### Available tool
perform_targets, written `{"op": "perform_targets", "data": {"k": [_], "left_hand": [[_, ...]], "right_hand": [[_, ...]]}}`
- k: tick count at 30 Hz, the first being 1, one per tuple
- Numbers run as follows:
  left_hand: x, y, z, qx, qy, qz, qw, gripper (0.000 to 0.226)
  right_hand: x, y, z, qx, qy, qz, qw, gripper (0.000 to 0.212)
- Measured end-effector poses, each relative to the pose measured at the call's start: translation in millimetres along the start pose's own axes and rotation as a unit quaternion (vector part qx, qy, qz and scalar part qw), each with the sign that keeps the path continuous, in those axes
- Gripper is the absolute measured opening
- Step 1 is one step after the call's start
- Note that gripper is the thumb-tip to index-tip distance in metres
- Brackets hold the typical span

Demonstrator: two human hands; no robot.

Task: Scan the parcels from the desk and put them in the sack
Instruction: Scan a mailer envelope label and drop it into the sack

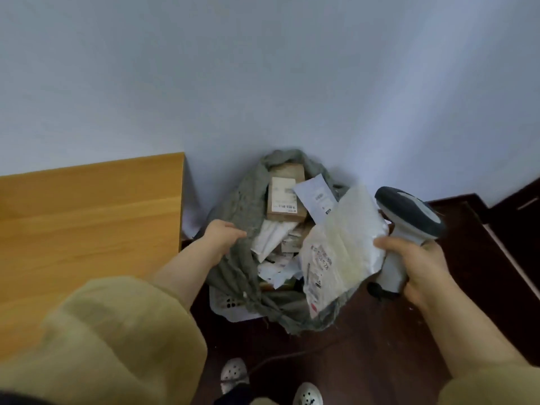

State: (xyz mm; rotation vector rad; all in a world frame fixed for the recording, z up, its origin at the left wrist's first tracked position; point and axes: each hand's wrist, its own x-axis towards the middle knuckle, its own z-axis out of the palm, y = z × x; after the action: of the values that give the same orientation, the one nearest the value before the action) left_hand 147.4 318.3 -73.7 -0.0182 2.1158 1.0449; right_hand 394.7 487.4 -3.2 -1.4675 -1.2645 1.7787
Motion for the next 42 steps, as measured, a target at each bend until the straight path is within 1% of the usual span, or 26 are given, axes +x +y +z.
{"op": "perform_targets", "data": {"k": [2, 4, 7, 11, 13, 14, 15, 16, 18, 19, 20, 23, 24, 26, 28, 30, 32, 33, 34, 36, 37, 39, 41, 42], "left_hand": [[17, -5, 15, -0.001, 0.011, -0.003, 1.0, 0.048], [37, -6, 27, 0.039, 0.02, 0.002, 0.999, 0.051], [73, -4, 44, 0.133, 0.039, -0.008, 0.99, 0.066], [117, 7, 62, 0.193, 0.07, -0.003, 0.979, 0.091], [132, 13, 66, 0.219, 0.082, -0.01, 0.972, 0.102], [140, 14, 68, 0.217, 0.078, -0.025, 0.973, 0.105], [148, 14, 68, 0.216, 0.068, -0.041, 0.973, 0.104], [156, 12, 67, 0.223, 0.058, -0.05, 0.972, 0.096], [167, 8, 61, 0.246, 0.05, -0.035, 0.967, 0.061], [170, 6, 56, 0.239, 0.059, -0.022, 0.969, 0.046], [173, 5, 50, 0.216, 0.075, -0.009, 0.974, 0.038], [176, 19, 19, 0.103, 0.137, -0.016, 0.985, 0.033], [177, 27, 5, 0.082, 0.152, -0.007, 0.985, 0.031], [175, 45, -24, 0.073, 0.157, 0.024, 0.985, 0.02], [167, 64, -52, 0.065, 0.159, 0.035, 0.985, 0.02], [157, 80, -73, 0.041, 0.15, 0.024, 0.988, 0.021], [150, 88, -87, 0.024, 0.155, 0.005, 0.988, 0.042], [148, 90, -89, 0.02, 0.156, 0.007, 0.987, 0.045], [147, 91, -89, 0.014, 0.157, 0.013, 0.987, 0.042], [145, 95, -84, -0.01, 0.15, 0.016, 0.988, 0.029], [144, 96, -79, -0.022, 0.152, 0.015, 0.988, 0.028], [147, 95, -71, -0.048, 0.164, 0.012, 0.985, 0.032], [150, 97, -63, -0.062, 0.173, -0.001, 0.983, 0.035], [152, 98, -59, -0.067, 0.175, -0.007, 0.982, 0.036]], "right_hand": [[13, -4, 2, 0.013, -0.006, 0.011, 1.0, 0.028], [24, -10, 5, 0.027, -0.02, 0.017, 0.999, 0.029], [38, -25, 7, 0.031, -0.047, 0.013, 0.998, 0.038], [61, -50, 18, 0.049, -0.072, 0.021, 0.996, 0.055], [74, -59, 28, 0.067, -0.075, 0.026, 0.995, 0.052], [80, -61, 34, 0.074, -0.078, 0.026, 0.994, 0.047], [86, -63, 40, 0.079, -0.078, 0.028, 0.993, 0.043], [91, -63, 47, 0.082, -0.074, 0.029, 0.993, 0.039], [102, -61, 60, 0.084, -0.067, 0.038, 0.993, 0.037], [106, -60, 67, 0.087, -0.066, 0.047, 0.993, 0.037], [110, -58, 73, 0.092, -0.068, 0.056, 0.992, 0.036], [122, -56, 94, 0.104, -0.082, 0.075, 0.988, 0.029], [126, -55, 103, 0.107, -0.089, 0.08, 0.987, 0.027], [134, -52, 123, 0.124, -0.094, 0.091, 0.984, 0.026], [140, -47, 145, 0.138, -0.109, 0.111, 0.978, 0.031], [146, -36, 168, 0.146, -0.108, 0.13, 0.975, 0.03], [149, -18, 190, 0.133, -0.094, 0.149, 0.975, 0.037], [151, -6, 201, 0.108, -0.086, 0.155, 0.978, 0.036], [150, 5, 212, 0.074, -0.088, 0.164, 0.98, 0.031], [145, 25, 229, -0.018, -0.141, 0.187, 0.972, 0.031], [143, 31, 234, -0.066, -0.171, 0.194, 0.964, 0.033], [144, 38, 233, -0.134, -0.21, 0.193, 0.949, 0.031], [152, 39, 217, -0.157, -0.213, 0.18, 0.947, 0.028], [156, 38, 206, -0.168, -0.196, 0.159, 0.953, 0.026]]}}
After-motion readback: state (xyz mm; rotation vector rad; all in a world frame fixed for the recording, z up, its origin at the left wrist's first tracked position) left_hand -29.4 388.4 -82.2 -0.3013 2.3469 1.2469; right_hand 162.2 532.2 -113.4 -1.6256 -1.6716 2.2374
